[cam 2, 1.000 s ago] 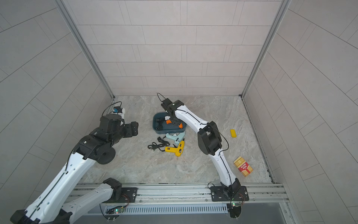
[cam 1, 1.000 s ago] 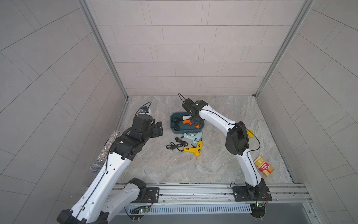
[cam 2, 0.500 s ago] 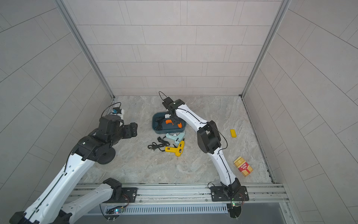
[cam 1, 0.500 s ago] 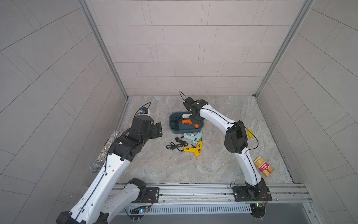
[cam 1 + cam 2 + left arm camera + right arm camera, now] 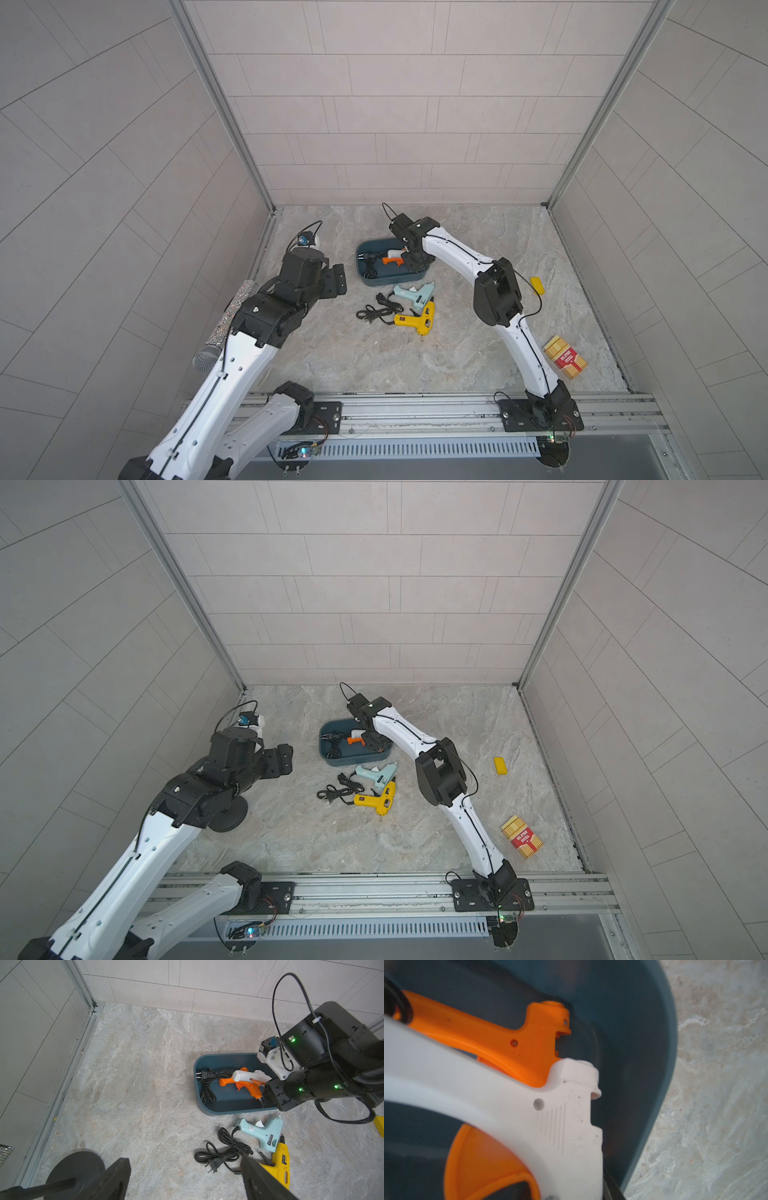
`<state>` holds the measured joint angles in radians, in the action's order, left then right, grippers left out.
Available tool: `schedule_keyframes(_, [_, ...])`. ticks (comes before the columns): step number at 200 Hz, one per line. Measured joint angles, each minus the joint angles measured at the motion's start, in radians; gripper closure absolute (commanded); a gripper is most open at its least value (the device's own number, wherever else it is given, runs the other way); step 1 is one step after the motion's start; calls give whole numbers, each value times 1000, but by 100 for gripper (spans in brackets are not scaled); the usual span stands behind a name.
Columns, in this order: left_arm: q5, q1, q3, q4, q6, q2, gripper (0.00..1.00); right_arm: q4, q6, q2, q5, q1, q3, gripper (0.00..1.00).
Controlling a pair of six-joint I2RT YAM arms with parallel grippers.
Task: Put the hot melt glue gun into the storage box
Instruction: Place the hot melt adhesive gun in the storage box.
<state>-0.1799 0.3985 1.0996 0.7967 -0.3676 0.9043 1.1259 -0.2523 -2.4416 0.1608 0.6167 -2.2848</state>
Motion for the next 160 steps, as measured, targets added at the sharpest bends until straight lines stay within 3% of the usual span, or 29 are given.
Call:
schedule_keyframes(34, [1,0,0,8,-1,0,9,-1,-16,-5,-25,0,-6,43])
schedule_keyframes(66, [3,0,0,11,-2,0,9,-1,-22,-5,-39,-1,-14,41])
schedule_keyframes(88, [3,0,0,11,-2,0,9,2,-26,-5,-45,-5,-21,51])
schedule_keyframes(133, [3,0,0,11,-2,0,9,4,-38,-5,-45,-16,-72,87])
schedule_keyframes(160, [3,0,0,11,-3,0,9,3,-42,-5,-29,-17,-100,93])
